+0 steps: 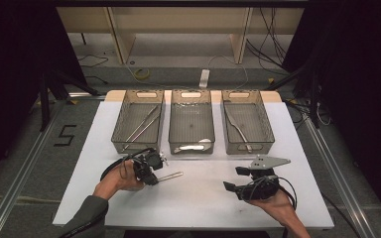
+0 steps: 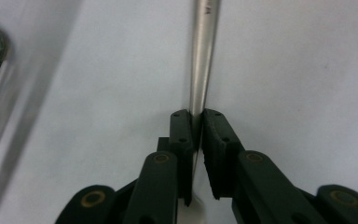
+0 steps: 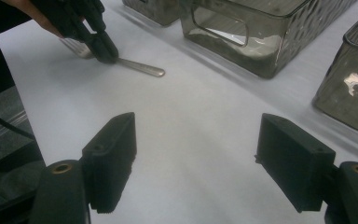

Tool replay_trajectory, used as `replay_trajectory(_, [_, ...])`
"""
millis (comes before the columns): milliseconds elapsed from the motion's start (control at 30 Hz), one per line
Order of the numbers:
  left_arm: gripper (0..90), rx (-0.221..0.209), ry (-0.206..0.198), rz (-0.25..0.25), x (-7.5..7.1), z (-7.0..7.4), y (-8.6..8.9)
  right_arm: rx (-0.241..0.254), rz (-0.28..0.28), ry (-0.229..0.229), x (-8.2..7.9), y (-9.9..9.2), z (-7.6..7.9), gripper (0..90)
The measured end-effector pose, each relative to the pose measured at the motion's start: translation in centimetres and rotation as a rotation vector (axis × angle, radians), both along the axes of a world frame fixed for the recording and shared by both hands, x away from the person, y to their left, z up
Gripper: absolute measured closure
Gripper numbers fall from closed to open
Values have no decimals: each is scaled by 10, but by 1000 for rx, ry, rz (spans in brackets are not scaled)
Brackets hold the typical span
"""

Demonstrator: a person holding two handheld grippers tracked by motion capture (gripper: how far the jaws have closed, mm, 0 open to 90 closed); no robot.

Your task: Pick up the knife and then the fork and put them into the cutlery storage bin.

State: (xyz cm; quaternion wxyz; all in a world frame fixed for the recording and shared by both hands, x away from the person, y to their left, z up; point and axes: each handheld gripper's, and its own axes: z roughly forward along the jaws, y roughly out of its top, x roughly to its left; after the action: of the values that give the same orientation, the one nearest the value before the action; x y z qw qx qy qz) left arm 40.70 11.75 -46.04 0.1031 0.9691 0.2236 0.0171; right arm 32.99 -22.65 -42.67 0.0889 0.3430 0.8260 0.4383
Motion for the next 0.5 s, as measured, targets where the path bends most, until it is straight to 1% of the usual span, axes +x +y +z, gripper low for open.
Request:
replay_trajectory(100, [834, -7, 1, -4, 0, 0, 1, 0, 0, 0, 0, 0, 0, 291])
replay_trajectory(133, [836, -1, 2, -15, 0, 0, 1, 0, 1, 0, 0, 0, 0, 291])
replay_trajectory(233, [840, 2, -1, -15, 0, 1, 1, 2, 0, 0, 0, 0, 0, 291])
replay_trajectory(300, [841, -11, 5, 5, 0, 0, 1, 1, 0, -1, 0, 0, 0, 292])
replay_trajectory(333, [842, -17, 16, 15, 1, 0, 1, 1, 0, -1, 0, 0, 0, 292])
replay_trajectory(400, [843, -7, 35, 28, 1, 1, 3, 1, -1, -1, 0, 0, 0, 292])
replay_trajectory(433, [843, 4, 40, 25, 1, 1, 3, 2, 0, -1, 0, 0, 0, 292])
replay_trajectory(500, [844, 9, 46, 35, 2, 2, 4, 3, 1, 0, 0, 0, 0, 292])
